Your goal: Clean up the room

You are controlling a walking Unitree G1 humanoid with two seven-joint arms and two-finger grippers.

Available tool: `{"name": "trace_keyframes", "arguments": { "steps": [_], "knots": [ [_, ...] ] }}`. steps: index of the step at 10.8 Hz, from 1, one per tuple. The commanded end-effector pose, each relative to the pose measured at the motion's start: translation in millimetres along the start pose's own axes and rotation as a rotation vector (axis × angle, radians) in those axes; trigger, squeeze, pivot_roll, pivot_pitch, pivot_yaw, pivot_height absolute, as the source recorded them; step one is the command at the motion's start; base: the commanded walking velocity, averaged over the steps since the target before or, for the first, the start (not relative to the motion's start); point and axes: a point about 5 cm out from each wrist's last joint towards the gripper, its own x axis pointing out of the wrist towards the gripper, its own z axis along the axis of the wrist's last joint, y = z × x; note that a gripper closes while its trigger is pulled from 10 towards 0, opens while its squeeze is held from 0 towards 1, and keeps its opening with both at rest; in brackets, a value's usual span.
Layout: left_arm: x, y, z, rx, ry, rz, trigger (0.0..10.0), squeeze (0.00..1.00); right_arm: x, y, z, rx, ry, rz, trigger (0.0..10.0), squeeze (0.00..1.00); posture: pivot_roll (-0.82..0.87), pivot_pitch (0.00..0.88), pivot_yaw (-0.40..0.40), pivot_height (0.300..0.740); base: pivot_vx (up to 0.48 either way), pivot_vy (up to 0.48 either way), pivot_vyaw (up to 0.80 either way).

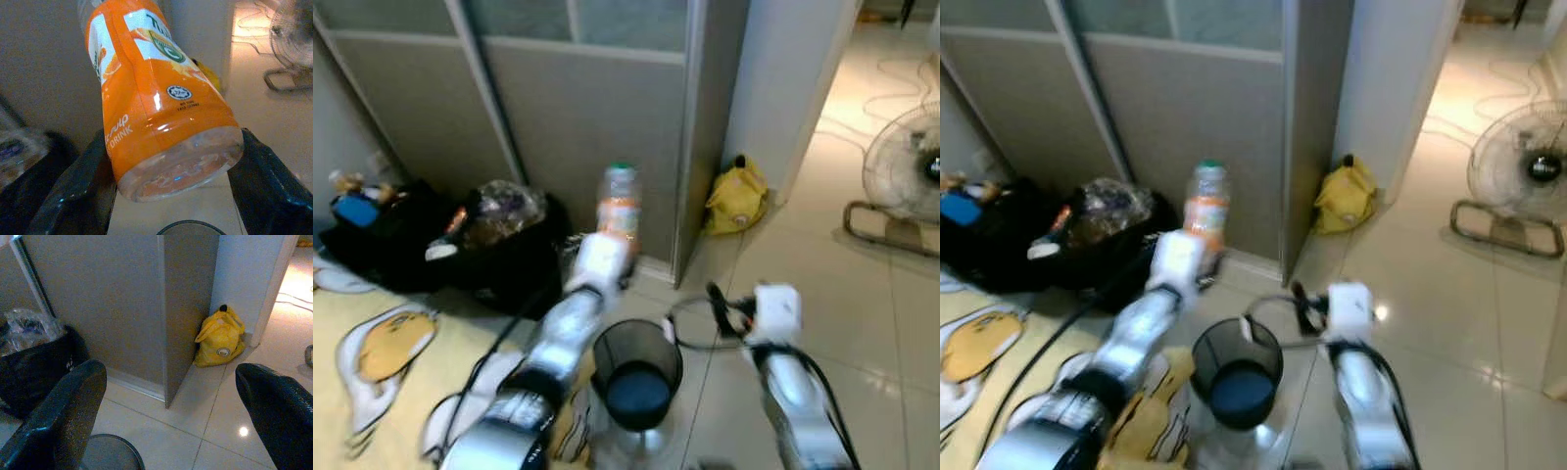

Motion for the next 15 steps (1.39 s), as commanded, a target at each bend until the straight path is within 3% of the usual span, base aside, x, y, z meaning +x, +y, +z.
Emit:
{"name": "trace_keyframes", "arguments": {
  "steps": [1,4,6,9,11,12,14,15],
  "knots": [
    [0.3,2.4,-4.7,0.013,0.040,0.016,10.0,0.00,-4.0,3.6,0.3,-0.001,0.007,0.022,10.0,0.00,-0.16,0.000,0.099,0.740,0.000,0.000,0.00],
    [2.4,7.5,-13.6,0.148,0.128,0.058,10.0,0.00,-61.3,7.5,-18.7,-0.001,0.101,0.045,10.0,0.00,-0.25,0.114,0.122,0.740,0.000,0.000,0.00],
    [0.4,5.9,-19.6,0.114,0.145,0.079,10.0,0.00,-109.0,17.0,-19.5,0.002,0.151,0.073,10.0,0.00,-0.31,0.240,0.118,0.740,0.000,0.000,0.00],
    [0.4,-23.6,-23.9,0.145,0.171,-0.020,10.0,0.00,-167.4,33.8,-15.2,0.004,0.243,0.077,10.0,0.00,-0.38,0.393,0.133,0.740,0.000,0.000,0.00],
    [2.9,-22.6,-19.5,0.228,0.159,0.032,10.0,0.00,-178.5,43.0,-4.1,-0.022,0.245,0.102,10.0,0.00,-0.41,0.433,0.138,0.740,0.000,0.000,0.00],
    [5.6,-13.5,-12.6,0.330,0.127,0.114,10.0,0.00,-186.0,44.6,1.5,-0.037,0.247,0.105,10.0,0.00,-0.42,0.445,0.137,0.740,0.000,0.000,0.00],
    [8.6,-12.1,-4.4,0.419,0.081,0.134,10.0,0.00,-192.8,42.2,3.4,-0.037,0.268,0.086,10.0,0.00,-0.42,0.450,0.136,0.740,0.000,0.000,0.00],
    [12.3,-7.6,5.7,0.513,0.036,0.175,10.0,0.00,-195.6,42.0,6.1,-0.028,0.276,0.074,10.0,0.00,-0.42,0.454,0.134,0.740,0.000,0.000,0.00]
  ]
}}
